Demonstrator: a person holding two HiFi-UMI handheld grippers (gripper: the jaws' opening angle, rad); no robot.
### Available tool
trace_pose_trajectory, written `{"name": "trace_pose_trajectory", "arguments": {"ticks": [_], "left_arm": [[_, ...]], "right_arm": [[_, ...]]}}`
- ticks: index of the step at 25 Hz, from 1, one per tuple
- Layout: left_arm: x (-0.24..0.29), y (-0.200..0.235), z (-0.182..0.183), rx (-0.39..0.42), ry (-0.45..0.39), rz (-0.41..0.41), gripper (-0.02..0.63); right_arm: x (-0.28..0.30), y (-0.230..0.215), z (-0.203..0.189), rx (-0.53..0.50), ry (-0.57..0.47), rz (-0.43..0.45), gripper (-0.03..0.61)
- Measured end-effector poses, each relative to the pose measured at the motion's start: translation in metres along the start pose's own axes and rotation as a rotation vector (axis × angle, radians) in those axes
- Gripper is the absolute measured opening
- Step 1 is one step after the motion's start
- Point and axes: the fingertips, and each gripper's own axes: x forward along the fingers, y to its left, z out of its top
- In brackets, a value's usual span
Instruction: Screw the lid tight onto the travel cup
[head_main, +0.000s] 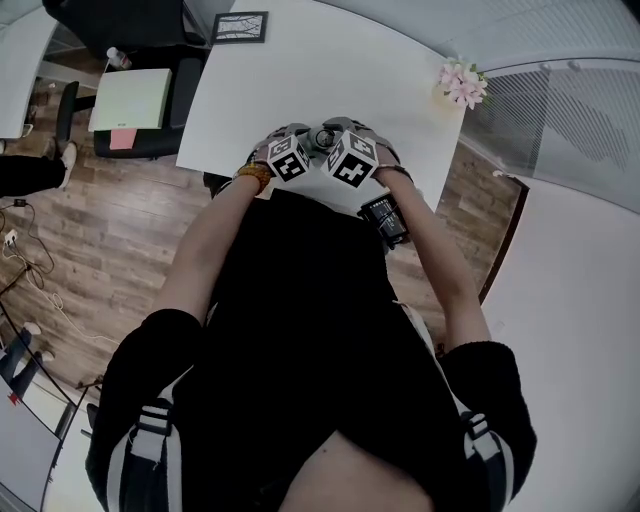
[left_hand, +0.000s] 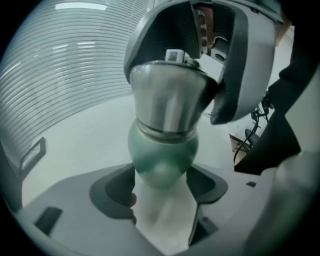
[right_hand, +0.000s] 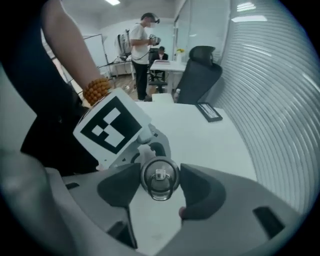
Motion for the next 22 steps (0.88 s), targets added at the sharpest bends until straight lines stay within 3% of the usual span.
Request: {"name": "trace_pose_trajectory", "arguments": {"ticks": [3, 7, 11, 13, 14, 15, 18, 22], "left_arm": [[0.000, 0.001, 0.001, -0.012, 0.002, 0.002, 0.327], [0.000, -0.001, -0.001, 0.021, 0.022, 0.001, 0.327], [0.001, 0.000, -0.001, 0.023, 0.032, 0.002, 0.327], [0.001, 0.000, -0.001, 0.015, 0.030, 0.002, 0.327], [0.001, 0.000, -0.001, 0.012, 0.028, 0.001, 0.327], [0.001, -0.001, 0.000, 0.012, 0.025, 0.000, 0.327], [0.001, 0.000, -0.002, 0.015, 0.016, 0.003, 0.327], [0.002, 0.001, -0.001, 0.014, 0.004, 0.012, 0.327]], "right_arm": [[0.001, 0.005, -0.002, -0.231, 0.069, 0.068, 0.252], [0.005, 0.015, -0.009, -0.631, 0.138, 0.117, 0.250], [0.005, 0.014, -0.013, -0.721, 0.143, 0.111, 0.250], [0.002, 0.014, -0.012, -0.634, 0.104, 0.098, 0.271], [-0.001, 0.015, -0.010, -0.539, 0.069, 0.097, 0.327], [-0.005, 0.014, -0.006, -0.418, 0.022, 0.090, 0.337], [-0.017, 0.000, 0.007, -0.053, -0.112, -0.002, 0.336], [-0.015, -0.010, -0.002, 0.199, -0.130, -0.084, 0.326]]}}
